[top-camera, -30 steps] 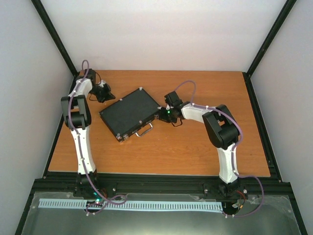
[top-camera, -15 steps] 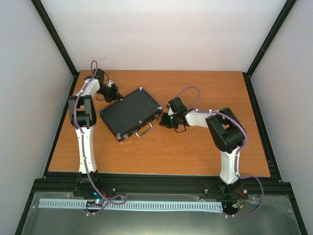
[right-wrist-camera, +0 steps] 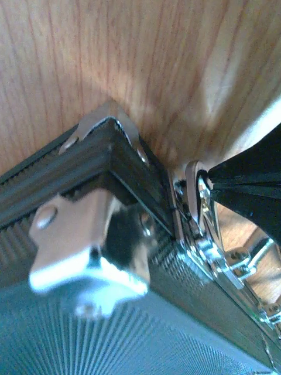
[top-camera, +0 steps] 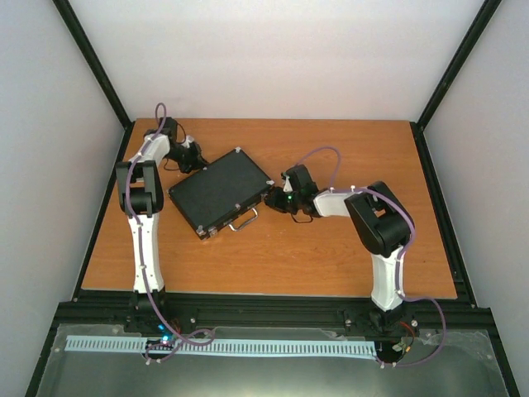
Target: Pack up texas hold em set
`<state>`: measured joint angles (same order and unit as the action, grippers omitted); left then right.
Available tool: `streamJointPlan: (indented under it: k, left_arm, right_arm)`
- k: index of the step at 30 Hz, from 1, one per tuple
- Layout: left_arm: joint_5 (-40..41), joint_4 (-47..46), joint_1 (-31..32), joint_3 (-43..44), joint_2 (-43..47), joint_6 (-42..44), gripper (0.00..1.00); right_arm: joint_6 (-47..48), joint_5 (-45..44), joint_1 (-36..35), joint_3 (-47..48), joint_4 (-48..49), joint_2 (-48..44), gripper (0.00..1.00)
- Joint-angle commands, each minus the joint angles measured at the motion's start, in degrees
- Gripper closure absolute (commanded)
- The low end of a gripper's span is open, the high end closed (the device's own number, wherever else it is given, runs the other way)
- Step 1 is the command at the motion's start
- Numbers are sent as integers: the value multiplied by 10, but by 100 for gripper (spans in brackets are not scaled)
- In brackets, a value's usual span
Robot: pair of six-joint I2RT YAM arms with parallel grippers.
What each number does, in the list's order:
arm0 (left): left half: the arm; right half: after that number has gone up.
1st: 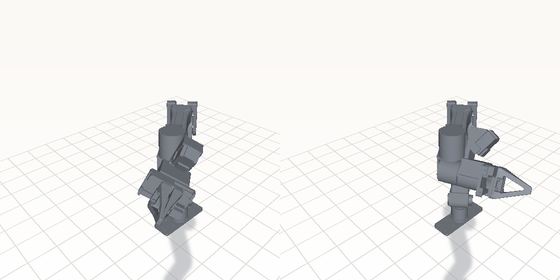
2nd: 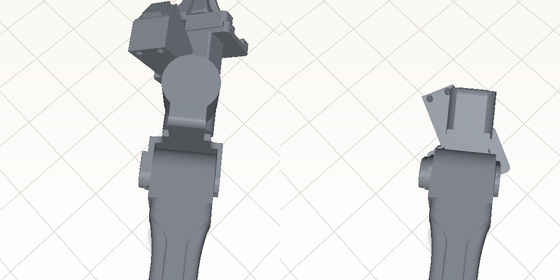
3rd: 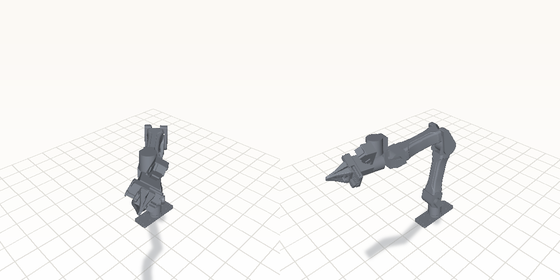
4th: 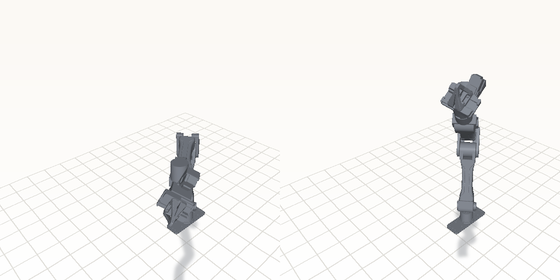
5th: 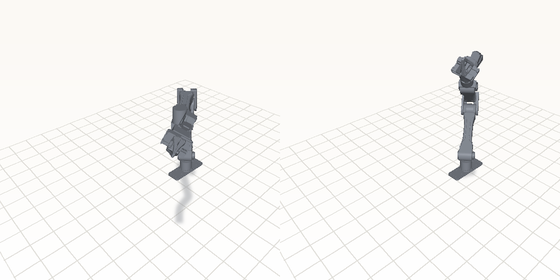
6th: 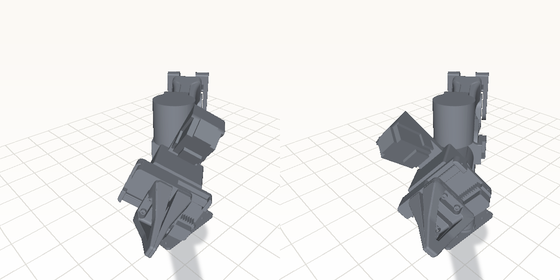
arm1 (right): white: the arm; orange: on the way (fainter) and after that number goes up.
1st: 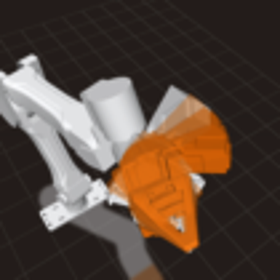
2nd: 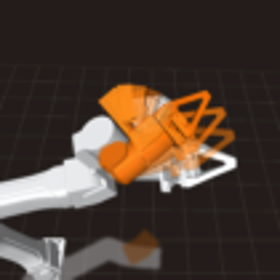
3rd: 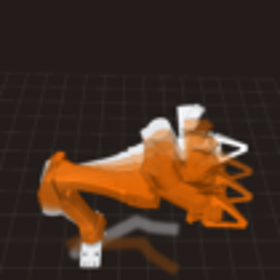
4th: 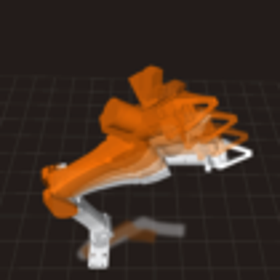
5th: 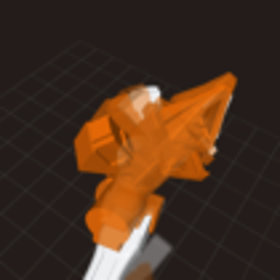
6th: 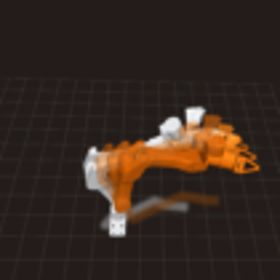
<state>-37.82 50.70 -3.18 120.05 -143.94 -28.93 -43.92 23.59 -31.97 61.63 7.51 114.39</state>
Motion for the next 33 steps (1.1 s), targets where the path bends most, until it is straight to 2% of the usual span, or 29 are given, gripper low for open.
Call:
streamJointPlan:
  k: [1, 8, 18, 22, 26, 30, 33]
  left_arm:
    - [10, 3, 9, -7, -5, -2, 99]
    - [5, 10, 28, -12, -4, 7, 99]
    - [-4, -17, 50, -94, 26, 11, 99]
    - [16, 0, 47, -74, 28, 22, 99]
    - [41, 22, 34, -36, 25, 27, 99]
    - [55, 38, 15, 6, 19, 29, 98]
    - [60, 44, -1, 32, 23, 32, 83]
  right_arm:
    - [-16, 3, 4, 16, 41, 37, 97]
    - [-18, 0, 4, 45, 14, 69, 97]
    - [-81, -50, 4, 42, 30, 81, 97]
    - [-57, -52, 4, 47, -28, 51, 97]
    - [45, -43, 5, 78, -147, 7, 97]
    - [130, -79, 8, 112, -260, -42, 97]
    - [167, -110, 15, 138, -327, -72, 91]
